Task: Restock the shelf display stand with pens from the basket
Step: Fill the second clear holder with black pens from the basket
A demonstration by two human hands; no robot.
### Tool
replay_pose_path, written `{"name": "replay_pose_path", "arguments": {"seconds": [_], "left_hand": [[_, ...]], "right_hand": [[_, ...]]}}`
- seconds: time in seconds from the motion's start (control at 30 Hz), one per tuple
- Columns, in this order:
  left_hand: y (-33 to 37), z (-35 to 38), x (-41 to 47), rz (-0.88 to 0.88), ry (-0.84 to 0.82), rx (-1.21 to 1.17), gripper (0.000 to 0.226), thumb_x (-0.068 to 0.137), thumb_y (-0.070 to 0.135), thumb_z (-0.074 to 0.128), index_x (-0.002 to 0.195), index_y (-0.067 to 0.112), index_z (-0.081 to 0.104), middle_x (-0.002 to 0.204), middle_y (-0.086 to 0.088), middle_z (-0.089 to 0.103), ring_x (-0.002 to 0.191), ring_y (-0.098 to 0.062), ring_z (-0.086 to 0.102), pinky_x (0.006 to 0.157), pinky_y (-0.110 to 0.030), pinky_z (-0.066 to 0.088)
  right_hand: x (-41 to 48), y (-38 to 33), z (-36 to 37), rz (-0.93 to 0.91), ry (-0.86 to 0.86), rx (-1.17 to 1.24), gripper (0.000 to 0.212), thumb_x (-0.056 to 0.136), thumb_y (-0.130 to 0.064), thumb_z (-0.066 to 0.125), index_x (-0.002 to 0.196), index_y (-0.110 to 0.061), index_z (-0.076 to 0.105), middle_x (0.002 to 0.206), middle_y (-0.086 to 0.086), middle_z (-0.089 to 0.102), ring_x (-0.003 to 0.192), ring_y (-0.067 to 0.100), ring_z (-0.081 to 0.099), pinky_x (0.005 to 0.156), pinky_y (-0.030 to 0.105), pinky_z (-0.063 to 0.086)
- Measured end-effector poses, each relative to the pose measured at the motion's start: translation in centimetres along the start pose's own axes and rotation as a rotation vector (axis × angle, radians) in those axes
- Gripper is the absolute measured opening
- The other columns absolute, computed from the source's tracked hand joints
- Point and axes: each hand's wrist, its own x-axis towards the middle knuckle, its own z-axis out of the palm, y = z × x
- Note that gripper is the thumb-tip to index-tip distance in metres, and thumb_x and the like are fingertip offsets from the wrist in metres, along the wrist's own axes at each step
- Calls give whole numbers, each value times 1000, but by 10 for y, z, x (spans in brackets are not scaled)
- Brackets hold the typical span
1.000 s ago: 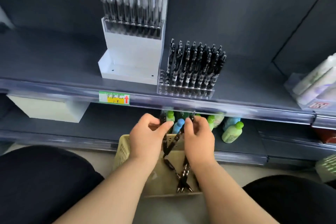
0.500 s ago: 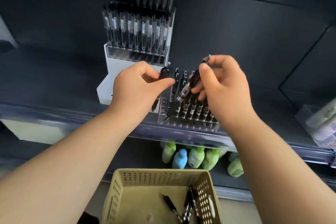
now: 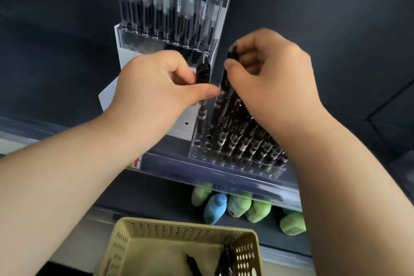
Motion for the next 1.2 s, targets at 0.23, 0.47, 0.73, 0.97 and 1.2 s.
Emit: {"name": "replay_pose_path", "arguments": {"seconds": [0.23,0.47,0.73,0.97,1.2], "left_hand": [[-12,18,-7,26,-18,94,30,59,42,81,68,22,61,70,7,66,71,-8,62,66,-22,48],[-14,21,-8,39,14,68,29,62,40,81,69,21,59,70,6,64,70,-5,59,66,-16,47],[-12,24,-9,55,29,24,29,65,33,81,65,18,57,63,4,61,59,-4,54,57,-13,44],[-11,28,-9,48,3,-2,27,63,33,82,63,19,59,58,5,60,54,0,50,51,-8,41],[-20,36,-10,32,-61,72,26,63,34,82,65,16,63,62,0,62,60,-13,55,57,-19,44]], "right_hand": [[4,13,11,23,-90,-100,12,86,-22,60,97,-27,59,74,-16,59,74,-1,59,62,11,47],[3,16,9,37,-119,-125,12,85,-23,61,96,-27,59,74,-15,60,72,1,60,63,17,50],[3,23,14,-6,-182,-303,13,87,-26,59,94,-24,69,103,-7,61,107,12,48,77,22,37],[3,28,12,14,-209,-357,18,90,-28,56,91,-22,73,115,-4,50,118,14,37,80,24,33],[4,28,12,-24,-195,-356,18,88,-25,55,92,-24,73,111,-4,53,115,15,40,80,20,29]]}}
